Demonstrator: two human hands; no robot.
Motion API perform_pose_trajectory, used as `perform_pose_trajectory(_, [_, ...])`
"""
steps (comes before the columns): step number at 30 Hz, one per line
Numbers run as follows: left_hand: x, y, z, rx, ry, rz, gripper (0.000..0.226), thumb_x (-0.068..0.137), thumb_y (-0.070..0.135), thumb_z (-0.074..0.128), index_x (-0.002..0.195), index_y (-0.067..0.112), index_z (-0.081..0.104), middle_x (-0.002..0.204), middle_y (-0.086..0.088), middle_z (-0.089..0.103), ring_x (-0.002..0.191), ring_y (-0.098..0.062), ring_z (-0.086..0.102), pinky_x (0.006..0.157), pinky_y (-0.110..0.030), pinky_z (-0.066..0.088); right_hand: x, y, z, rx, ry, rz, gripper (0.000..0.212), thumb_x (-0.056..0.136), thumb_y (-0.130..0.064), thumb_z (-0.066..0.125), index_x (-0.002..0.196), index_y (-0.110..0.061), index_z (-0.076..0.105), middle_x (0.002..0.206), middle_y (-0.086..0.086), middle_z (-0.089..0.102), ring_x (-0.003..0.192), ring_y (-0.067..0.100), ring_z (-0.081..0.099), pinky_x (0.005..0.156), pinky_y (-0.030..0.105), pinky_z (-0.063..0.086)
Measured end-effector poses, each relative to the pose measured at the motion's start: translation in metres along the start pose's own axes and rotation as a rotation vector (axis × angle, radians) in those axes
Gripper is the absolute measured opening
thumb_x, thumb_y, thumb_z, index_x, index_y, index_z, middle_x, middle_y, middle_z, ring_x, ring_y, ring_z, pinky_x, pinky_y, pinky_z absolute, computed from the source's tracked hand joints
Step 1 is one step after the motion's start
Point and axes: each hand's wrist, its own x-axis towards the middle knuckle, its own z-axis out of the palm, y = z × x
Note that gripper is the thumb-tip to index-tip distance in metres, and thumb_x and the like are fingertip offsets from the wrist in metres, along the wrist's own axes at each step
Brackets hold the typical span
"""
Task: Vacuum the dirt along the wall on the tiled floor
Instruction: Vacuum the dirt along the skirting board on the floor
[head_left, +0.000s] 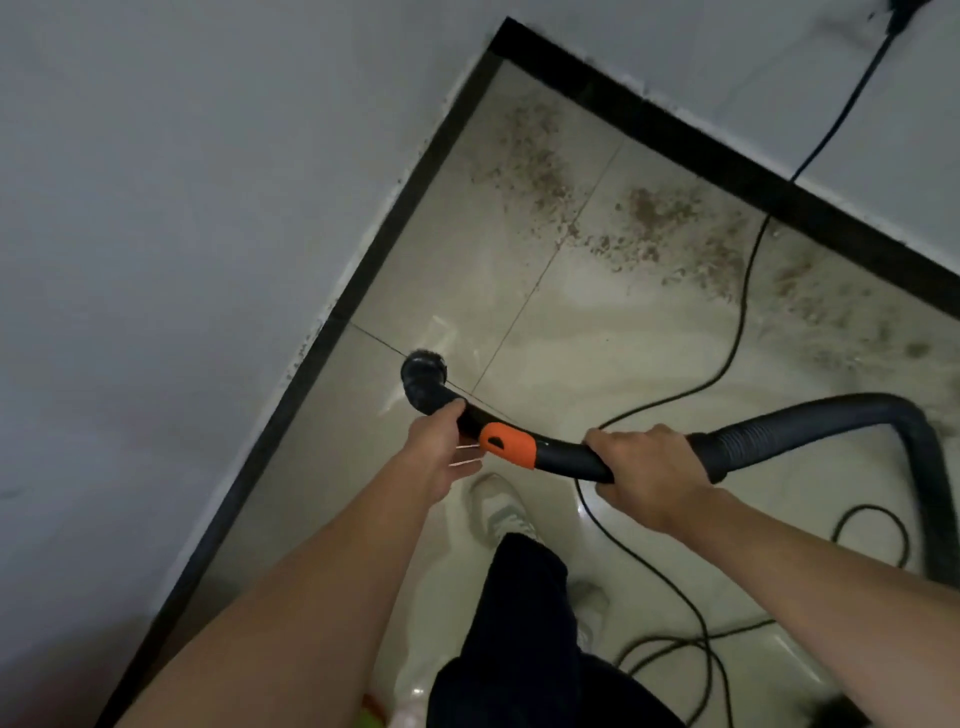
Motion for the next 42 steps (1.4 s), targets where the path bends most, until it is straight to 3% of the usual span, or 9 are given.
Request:
perform_pose_trajectory(3, [0.033, -0.022, -0.011, 0.260, 0.112, 0.118, 0.024, 0.100, 0.032, 0.048, 0.107, 0.009, 0.050, 0.092, -0.013, 0.062, 0.079, -0.024, 0.061, 0.069, -0.034, 0.051, 0.009, 0.021, 0.047, -0.081, -0.051, 0.018, 0.025, 0.093, -0.032, 0.052, 0.116, -0.025, 0.048, 0.103, -0.003, 0.068, 0.089, 0.021, 0.065, 0.073, 0.032, 0.037])
perform_pose_trajectory(10, [0.131, -0.073, -0.010, 0.425, 0.167, 0.225, 0.022, 0.096, 0.018, 0.051, 0.075, 0.013, 0.048, 0.075, -0.011, 0.055, 0.060, -0.022, 0.053, 0.057, -0.030, 0.043, 0.042, 0.046, 0.161, -0.134, -0.047, 0.160, 0.024, 0.094, -0.034, 0.050, 0.117, -0.029, 0.047, 0.083, -0.006, 0.053, 0.069, 0.017, 0.049, 0.066, 0.029, 0.032])
perform_pose_trajectory(18, [0.224, -0.053, -0.001, 0.792, 0.151, 0.458, 0.014, 0.089, 0.021, 0.060, 0.076, 0.014, 0.058, 0.086, -0.016, 0.065, 0.083, -0.034, 0.065, 0.077, -0.040, 0.054, 0.102, 0.080, 0.190, 0.119, 0.210, 0.388, 0.020, 0.087, -0.041, 0.057, 0.102, -0.032, 0.047, 0.077, -0.006, 0.055, 0.066, 0.021, 0.051, 0.060, 0.029, 0.036])
perform_pose_trajectory(21, [0.248, 0.000, 0.007, 1.094, 0.139, 0.590, 0.015, 0.090, 0.023, 0.061, 0.093, 0.009, 0.066, 0.095, -0.016, 0.066, 0.096, -0.035, 0.063, 0.081, -0.037, 0.051, 0.129, 0.101, 0.169, 0.169, 0.264, 0.443, 0.018, 0.086, -0.042, 0.058, 0.096, -0.033, 0.046, 0.074, -0.005, 0.053, 0.067, 0.022, 0.053, 0.060, 0.029, 0.038])
perform_pose_trajectory(24, [0.274, 0.058, 0.021, 1.216, 0.208, 0.756, 0.023, 0.092, 0.023, 0.060, 0.105, 0.005, 0.066, 0.107, -0.014, 0.065, 0.104, -0.033, 0.059, 0.084, -0.032, 0.045, 0.150, 0.121, 0.152, 0.135, 0.340, 0.483, 0.016, 0.086, -0.042, 0.056, 0.094, -0.034, 0.045, 0.072, -0.007, 0.051, 0.069, 0.020, 0.055, 0.060, 0.029, 0.037])
perform_pose_trajectory(29, [0.338, 0.098, 0.029, 1.391, 0.381, 0.979, 0.020, 0.091, 0.022, 0.054, 0.100, 0.005, 0.060, 0.113, -0.017, 0.057, 0.096, -0.031, 0.055, 0.079, -0.033, 0.045, 0.173, 0.142, 0.145, 0.154, 0.409, 0.508, 0.016, 0.083, -0.046, 0.058, 0.093, -0.036, 0.049, 0.075, -0.010, 0.054, 0.071, 0.017, 0.057, 0.060, 0.029, 0.040])
perform_pose_trajectory(34, [0.375, 0.086, 0.017, 1.380, 0.600, 1.343, 0.030, 0.089, 0.018, 0.048, 0.109, -0.001, 0.060, 0.117, -0.022, 0.054, 0.105, -0.039, 0.050, 0.081, -0.044, 0.046, 0.167, 0.114, 0.180, 0.189, 0.359, 0.393, 0.019, 0.080, -0.051, 0.056, 0.089, -0.039, 0.046, 0.078, -0.010, 0.054, 0.079, 0.012, 0.059, 0.060, 0.026, 0.037])
perform_pose_trajectory(38, [0.390, 0.064, -0.007, 1.468, 0.512, 1.373, 0.046, 0.083, 0.024, 0.041, 0.111, -0.003, 0.064, 0.117, -0.029, 0.060, 0.103, -0.044, 0.059, 0.078, -0.050, 0.053, 0.156, 0.074, 0.207, 0.241, 0.283, 0.355, 0.020, 0.078, -0.053, 0.052, 0.078, -0.038, 0.038, 0.077, -0.010, 0.050, 0.082, 0.010, 0.059, 0.063, 0.026, 0.036])
perform_pose_trajectory(42, [0.399, 0.066, -0.011, 1.438, 0.528, 1.421, 0.050, 0.085, 0.028, 0.034, 0.110, -0.001, 0.066, 0.118, -0.026, 0.061, 0.103, -0.040, 0.061, 0.081, -0.047, 0.053, 0.181, 0.075, 0.194, 0.288, 0.390, 0.483, 0.019, 0.082, -0.049, 0.056, 0.090, -0.035, 0.045, 0.077, -0.010, 0.053, 0.076, 0.011, 0.056, 0.053, 0.023, 0.032])
